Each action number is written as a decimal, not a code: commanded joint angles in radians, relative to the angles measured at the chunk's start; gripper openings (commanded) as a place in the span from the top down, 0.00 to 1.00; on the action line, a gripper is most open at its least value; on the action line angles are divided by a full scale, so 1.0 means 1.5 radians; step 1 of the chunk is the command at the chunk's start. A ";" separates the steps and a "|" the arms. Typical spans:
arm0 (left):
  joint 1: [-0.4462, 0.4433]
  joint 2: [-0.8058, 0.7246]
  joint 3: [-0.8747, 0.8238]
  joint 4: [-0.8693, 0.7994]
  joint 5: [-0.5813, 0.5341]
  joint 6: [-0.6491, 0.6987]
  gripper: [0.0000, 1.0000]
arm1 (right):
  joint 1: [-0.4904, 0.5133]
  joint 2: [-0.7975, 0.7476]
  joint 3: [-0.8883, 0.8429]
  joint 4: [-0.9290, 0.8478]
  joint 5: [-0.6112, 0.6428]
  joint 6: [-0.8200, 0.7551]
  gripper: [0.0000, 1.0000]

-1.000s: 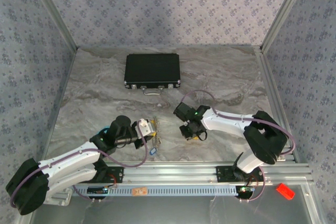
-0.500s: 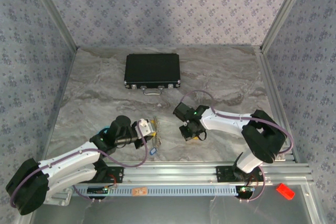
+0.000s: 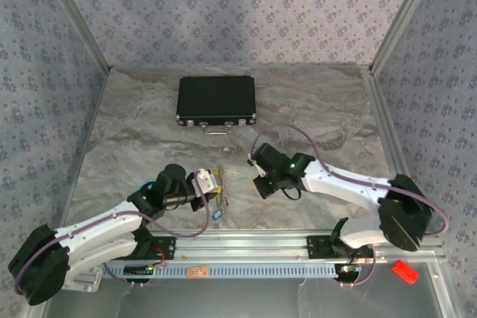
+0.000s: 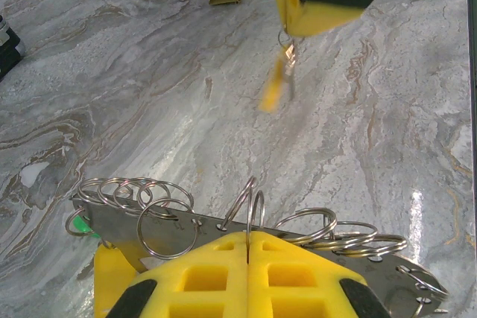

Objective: Put the keys on the keyring

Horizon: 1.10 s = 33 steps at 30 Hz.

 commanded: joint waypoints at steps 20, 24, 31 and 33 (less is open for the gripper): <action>-0.004 0.009 0.035 -0.001 0.033 -0.013 1.00 | 0.014 -0.017 0.033 0.106 -0.250 -0.258 1.00; -0.005 0.019 0.037 0.003 0.034 -0.022 1.00 | 0.026 0.008 0.047 0.124 -0.227 -0.259 1.00; -0.005 0.025 0.036 0.012 0.041 -0.040 1.00 | 0.035 0.036 0.049 0.163 -0.248 -0.248 1.00; -0.004 0.025 0.035 0.016 0.042 -0.043 1.00 | 0.036 0.041 0.048 0.170 -0.254 -0.245 1.00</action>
